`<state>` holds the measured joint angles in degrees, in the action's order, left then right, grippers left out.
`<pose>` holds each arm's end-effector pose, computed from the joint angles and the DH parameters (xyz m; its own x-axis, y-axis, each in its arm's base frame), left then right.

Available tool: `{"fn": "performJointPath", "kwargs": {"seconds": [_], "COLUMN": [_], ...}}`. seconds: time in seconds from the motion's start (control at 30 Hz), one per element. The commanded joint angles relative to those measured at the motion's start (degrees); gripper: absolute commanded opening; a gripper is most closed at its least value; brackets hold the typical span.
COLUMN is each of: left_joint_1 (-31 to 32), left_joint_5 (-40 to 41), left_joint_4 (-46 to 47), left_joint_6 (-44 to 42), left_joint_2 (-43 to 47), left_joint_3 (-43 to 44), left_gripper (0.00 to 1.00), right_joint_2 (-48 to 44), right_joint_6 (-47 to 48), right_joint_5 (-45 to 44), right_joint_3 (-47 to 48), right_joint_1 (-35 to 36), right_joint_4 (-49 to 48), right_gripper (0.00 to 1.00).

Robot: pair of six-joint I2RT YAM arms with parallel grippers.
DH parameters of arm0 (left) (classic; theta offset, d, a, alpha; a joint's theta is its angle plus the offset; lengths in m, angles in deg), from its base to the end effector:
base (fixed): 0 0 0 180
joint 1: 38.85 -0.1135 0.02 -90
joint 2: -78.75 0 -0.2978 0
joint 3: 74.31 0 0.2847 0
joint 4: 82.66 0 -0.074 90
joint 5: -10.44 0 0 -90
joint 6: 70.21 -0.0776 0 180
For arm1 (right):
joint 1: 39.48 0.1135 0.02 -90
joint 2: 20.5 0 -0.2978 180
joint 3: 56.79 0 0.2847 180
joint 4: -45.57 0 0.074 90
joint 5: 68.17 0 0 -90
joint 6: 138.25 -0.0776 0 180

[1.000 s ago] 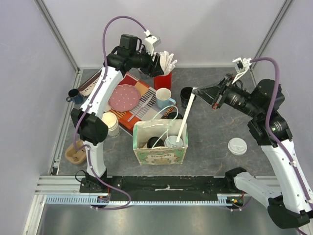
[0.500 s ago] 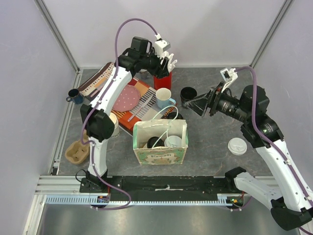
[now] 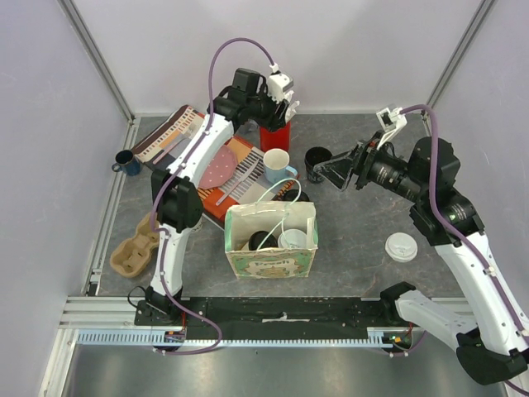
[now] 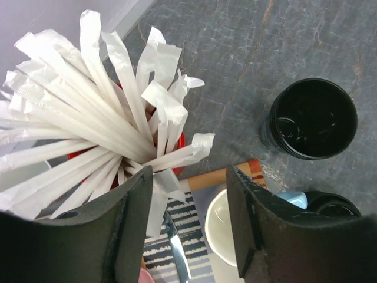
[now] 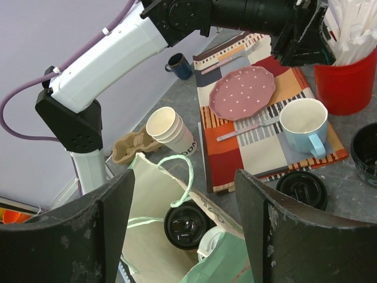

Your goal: Pack the takeout coffee

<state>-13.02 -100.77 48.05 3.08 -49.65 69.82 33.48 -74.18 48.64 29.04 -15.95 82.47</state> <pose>0.5287 -0.2871 0.3432 -0.2818 0.4342 -0.8556 0.7920 0.6086 0.0480 0.1964 0.1237 0.4920 -0.4085 0.2478 -0.8785 -0.6556 0.5900 0.4713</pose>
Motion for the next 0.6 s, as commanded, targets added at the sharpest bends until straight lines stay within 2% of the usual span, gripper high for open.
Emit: {"fn": "performJointPath", "kwargs": {"seconds": [0.0,0.13,0.17,0.2,0.33,0.47,0.57], "left_joint_1": [0.89,1.07,1.07,1.07,0.98,0.98,0.81], "left_joint_5": [1.52,1.26,1.70,1.87,1.35,1.79,1.70], "left_joint_4": [6.00,6.98,6.80,6.28,6.10,7.59,8.29], "left_joint_6": [-3.24,-4.03,-4.12,-4.29,-5.08,-4.82,-4.04], "left_joint_2": [-1.50,-2.47,-2.56,-2.56,-1.16,0.08,1.57], "left_joint_3": [3.39,3.92,4.00,3.92,3.31,3.39,3.39], "left_gripper": [0.57,0.46,0.37,0.33,0.20,0.02,0.02], "right_joint_2": [-0.01,0.43,0.60,0.60,0.78,1.48,2.19], "right_joint_6": [1.41,1.85,2.20,2.38,2.47,2.38,2.64], "right_joint_5": [-0.79,-0.88,-0.88,-1.05,-1.32,-1.06,-0.53], "right_joint_3": [2.88,4.28,4.46,4.64,4.56,4.82,5.43], "right_joint_1": [0.11,0.11,0.11,0.11,0.11,0.11,0.03], "right_joint_4": [1.37,3.48,3.66,3.92,4.80,4.71,4.80], "right_gripper": [0.76,0.76,0.76,0.76,0.76,0.76,0.76]}}
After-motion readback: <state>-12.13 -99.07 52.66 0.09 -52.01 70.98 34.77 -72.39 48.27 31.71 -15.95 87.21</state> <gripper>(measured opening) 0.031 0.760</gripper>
